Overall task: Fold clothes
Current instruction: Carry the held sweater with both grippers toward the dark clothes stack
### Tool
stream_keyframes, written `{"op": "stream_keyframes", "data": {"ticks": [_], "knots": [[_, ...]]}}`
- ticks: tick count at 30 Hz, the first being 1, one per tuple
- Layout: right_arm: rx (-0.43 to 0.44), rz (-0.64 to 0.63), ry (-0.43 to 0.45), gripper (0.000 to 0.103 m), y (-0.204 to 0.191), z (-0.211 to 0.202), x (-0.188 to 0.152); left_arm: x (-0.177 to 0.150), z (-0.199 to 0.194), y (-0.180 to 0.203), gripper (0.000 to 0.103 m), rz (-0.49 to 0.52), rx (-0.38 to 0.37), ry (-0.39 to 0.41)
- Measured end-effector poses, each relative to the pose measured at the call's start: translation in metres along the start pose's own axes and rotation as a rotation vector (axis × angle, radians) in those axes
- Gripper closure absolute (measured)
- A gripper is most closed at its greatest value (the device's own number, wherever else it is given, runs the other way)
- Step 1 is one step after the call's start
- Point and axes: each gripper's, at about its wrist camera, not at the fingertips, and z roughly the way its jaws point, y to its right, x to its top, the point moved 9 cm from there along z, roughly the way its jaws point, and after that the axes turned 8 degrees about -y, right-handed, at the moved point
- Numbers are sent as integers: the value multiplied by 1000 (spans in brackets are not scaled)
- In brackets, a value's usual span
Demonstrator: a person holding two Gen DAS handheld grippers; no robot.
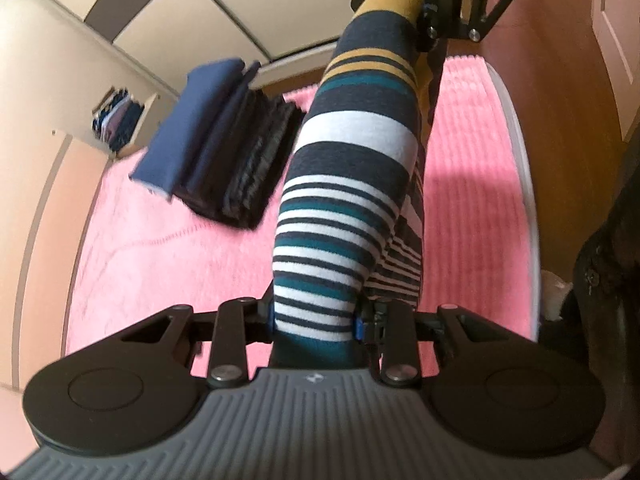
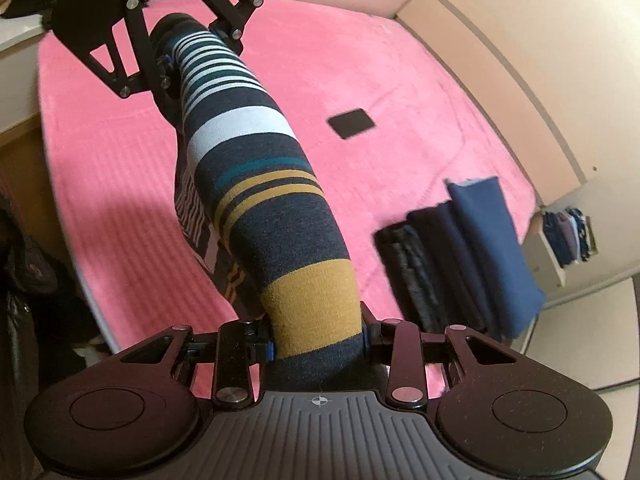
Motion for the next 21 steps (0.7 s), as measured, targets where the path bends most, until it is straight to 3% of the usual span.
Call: {"op": "stream_keyframes", "data": {"ticks": [8, 14, 21], "knots": [[-97, 49, -56, 68, 72, -14, 3, 40, 20, -85, 74, 89, 26, 147], [-195, 64, -18, 68, 176, -24, 0, 100, 35, -172, 74, 99, 108, 219], [-281, 21, 101, 68, 320, -6, 4, 183, 71, -288, 73, 36, 247, 202]]}}
